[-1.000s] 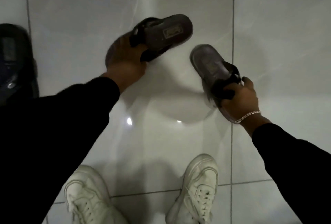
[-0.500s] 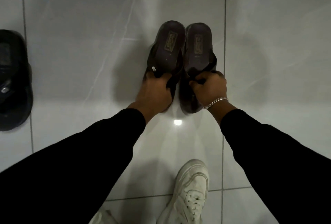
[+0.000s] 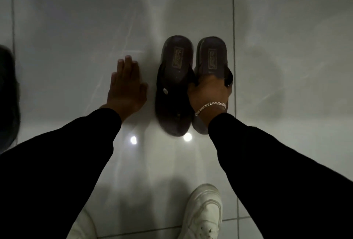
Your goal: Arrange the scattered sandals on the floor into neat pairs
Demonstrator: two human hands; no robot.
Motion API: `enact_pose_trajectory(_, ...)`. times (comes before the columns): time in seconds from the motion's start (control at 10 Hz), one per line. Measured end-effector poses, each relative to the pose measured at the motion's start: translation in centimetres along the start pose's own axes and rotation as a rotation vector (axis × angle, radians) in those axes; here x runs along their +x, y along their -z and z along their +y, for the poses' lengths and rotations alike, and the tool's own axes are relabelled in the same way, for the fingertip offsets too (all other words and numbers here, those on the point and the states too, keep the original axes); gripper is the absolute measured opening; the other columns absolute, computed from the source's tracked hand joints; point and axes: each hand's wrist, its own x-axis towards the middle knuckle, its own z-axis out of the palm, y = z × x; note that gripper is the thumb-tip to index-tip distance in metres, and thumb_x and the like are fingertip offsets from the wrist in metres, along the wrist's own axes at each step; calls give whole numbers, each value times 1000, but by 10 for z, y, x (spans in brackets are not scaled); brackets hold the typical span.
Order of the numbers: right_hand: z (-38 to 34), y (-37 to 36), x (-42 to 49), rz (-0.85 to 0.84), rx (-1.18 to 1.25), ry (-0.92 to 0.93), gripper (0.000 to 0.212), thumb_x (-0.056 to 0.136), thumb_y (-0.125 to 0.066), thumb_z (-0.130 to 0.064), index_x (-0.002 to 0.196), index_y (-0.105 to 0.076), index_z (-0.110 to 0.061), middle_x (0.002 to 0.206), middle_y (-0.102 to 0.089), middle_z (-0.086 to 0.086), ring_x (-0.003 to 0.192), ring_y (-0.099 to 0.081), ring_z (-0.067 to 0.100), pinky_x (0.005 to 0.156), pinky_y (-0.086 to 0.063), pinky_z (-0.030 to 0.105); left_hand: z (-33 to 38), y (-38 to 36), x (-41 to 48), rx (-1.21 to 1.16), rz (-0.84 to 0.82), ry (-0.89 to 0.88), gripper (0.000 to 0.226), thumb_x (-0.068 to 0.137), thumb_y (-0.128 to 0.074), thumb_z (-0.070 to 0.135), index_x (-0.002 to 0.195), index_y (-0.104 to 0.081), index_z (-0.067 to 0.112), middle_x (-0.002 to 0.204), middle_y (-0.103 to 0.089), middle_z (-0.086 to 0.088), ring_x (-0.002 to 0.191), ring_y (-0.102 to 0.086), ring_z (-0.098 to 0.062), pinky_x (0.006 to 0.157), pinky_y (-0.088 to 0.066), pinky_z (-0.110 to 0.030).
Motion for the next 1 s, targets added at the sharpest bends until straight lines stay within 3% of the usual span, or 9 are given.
enact_pose_trajectory(0.2, 33, 20, 11, 7, -75, -4, 28, 88, -55, -29, 85, -71, -6, 89, -73, 17, 92, -66, 38, 97, -47, 45, 26, -22, 6, 65, 30, -20, 78, 96, -44, 34, 152, 1, 4, 163, 10, -14, 151, 10, -31, 122, -3, -50)
enact_pose_trajectory(0.4, 37, 18, 22, 24, -19, 8, 29, 86, -58, -30, 86, -70, -3, 90, -73, 20, 89, -66, 42, 91, -51, 47, 42, -35, 15, 52, 128, 9, 79, 96, -42, 38, 152, 2, 2, 163, 8, -17, 150, 9, -33, 121, -1, -52)
enact_pose_trajectory(0.6, 37, 11, 26, 32, -30, 38, 31, 84, -59, -32, 84, -70, -3, 89, -72, 21, 87, -67, 41, 86, -54, 46, 40, -32, 17, 57, 118, -6, 80, 95, -44, 40, 152, -3, 2, 163, 4, -18, 150, 6, -35, 122, -4, -52)
enact_pose_trajectory(0.7, 34, 14, 23, 42, -30, 28, 34, 86, -58, -35, 86, -70, -2, 90, -72, 22, 90, -67, 41, 87, -54, 46, 35, -17, 15, 40, 94, -34, 78, 95, -44, 39, 152, -4, 3, 163, 2, -18, 150, 5, -35, 123, -6, -51)
enact_pose_trajectory(0.8, 16, 29, 5, 111, -119, 87, 44, 88, -55, -44, 101, -67, -5, 101, -71, 21, 100, -63, 42, 93, -48, 49, 31, 11, -5, 14, 143, -32, 74, 97, -41, 38, 153, -5, 5, 163, -1, -18, 151, 3, -34, 123, -6, -49)
enact_pose_trajectory(1.0, -49, 114, -28, 215, -146, 402, 55, 86, -55, -43, 122, -57, -3, 132, -59, 22, 120, -54, 42, 97, -46, 51, 48, 131, -50, 8, 360, -143, 69, 92, -37, 35, 148, -24, -3, 157, -23, -27, 147, -19, -41, 119, -19, -52)
